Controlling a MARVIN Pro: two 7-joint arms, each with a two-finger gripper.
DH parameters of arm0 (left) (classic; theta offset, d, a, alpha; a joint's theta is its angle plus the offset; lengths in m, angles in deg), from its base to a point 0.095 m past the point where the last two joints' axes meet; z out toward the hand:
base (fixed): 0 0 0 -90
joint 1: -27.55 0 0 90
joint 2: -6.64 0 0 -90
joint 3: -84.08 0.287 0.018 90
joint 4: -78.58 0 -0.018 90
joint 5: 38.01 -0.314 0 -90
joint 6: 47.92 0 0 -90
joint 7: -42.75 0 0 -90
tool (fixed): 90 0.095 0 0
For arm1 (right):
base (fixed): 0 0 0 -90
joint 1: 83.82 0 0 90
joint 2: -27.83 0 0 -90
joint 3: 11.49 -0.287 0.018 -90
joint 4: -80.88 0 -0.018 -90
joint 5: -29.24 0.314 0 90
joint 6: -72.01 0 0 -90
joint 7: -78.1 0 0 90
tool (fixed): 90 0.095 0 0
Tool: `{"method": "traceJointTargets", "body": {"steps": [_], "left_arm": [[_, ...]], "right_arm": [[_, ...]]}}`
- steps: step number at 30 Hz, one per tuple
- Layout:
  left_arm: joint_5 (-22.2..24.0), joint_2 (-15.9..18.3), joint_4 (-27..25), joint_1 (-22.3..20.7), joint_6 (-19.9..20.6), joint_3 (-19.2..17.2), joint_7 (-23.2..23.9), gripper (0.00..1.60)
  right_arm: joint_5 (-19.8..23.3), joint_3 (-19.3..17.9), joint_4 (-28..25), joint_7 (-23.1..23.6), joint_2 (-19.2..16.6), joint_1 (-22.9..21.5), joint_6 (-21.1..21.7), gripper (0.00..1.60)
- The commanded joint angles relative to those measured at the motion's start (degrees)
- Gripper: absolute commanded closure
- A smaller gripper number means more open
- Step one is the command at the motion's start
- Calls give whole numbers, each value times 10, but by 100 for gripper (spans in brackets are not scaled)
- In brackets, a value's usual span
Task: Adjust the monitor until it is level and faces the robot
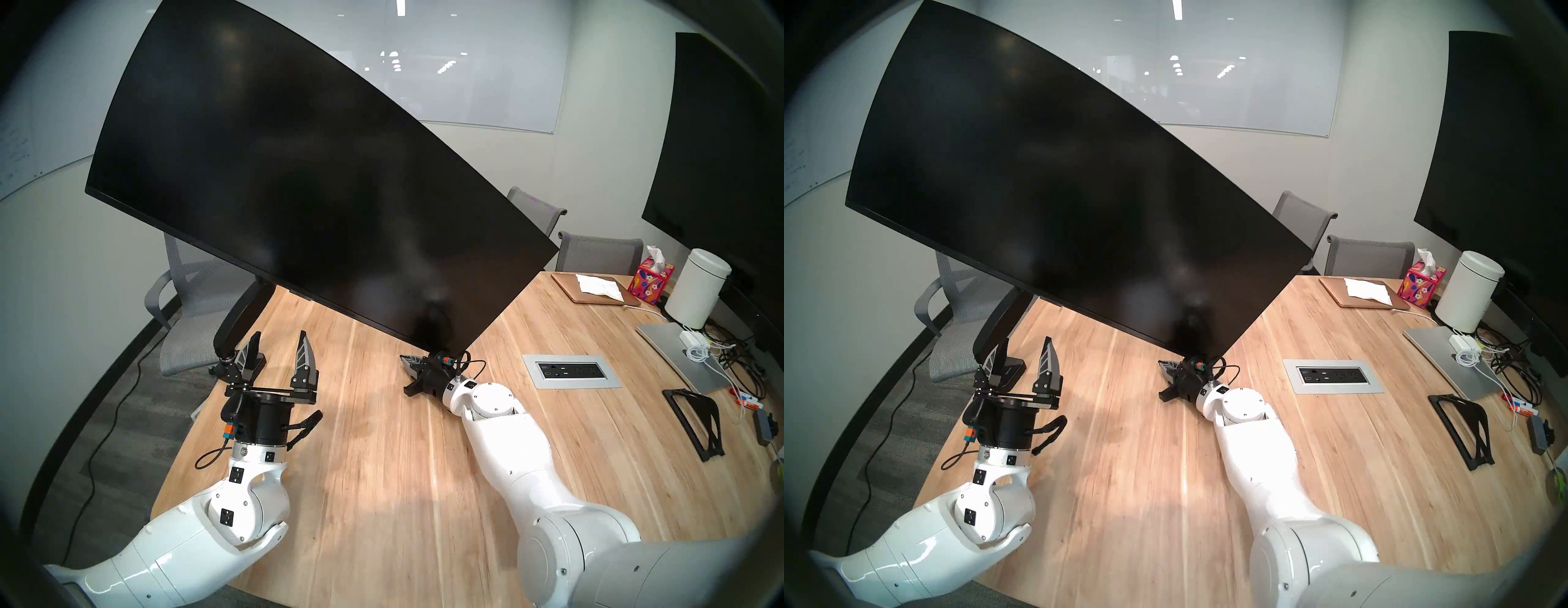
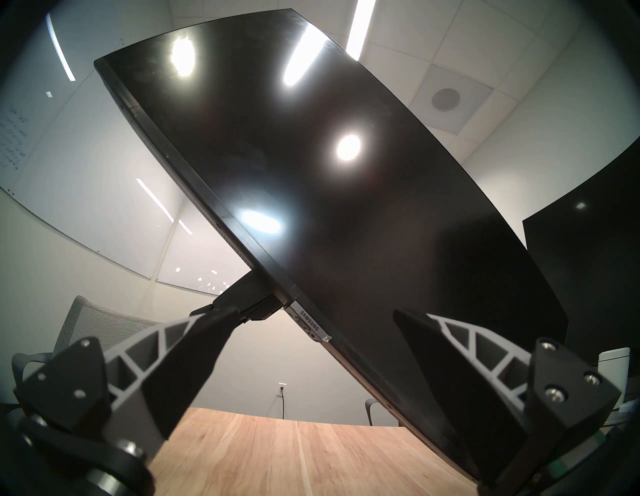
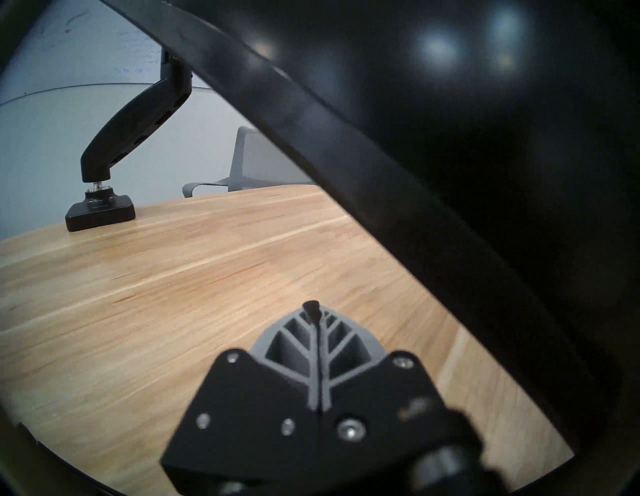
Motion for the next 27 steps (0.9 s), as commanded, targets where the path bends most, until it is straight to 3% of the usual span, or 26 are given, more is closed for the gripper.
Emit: {"method": "traceJointTargets", "body": {"steps": [1, 17, 27], "left_arm": [[0, 0, -6, 0, -1, -1, 0, 0], [0, 0, -7, 0, -1, -1, 0, 0], [0, 0, -6, -1, -1, -1, 0, 0]], "right_arm": [[8, -6, 3, -14, 15, -23, -8, 160], [17, -43, -22, -94, 44, -3, -22, 160], [12, -55, -38, -119, 51, 1, -33, 160]]}}
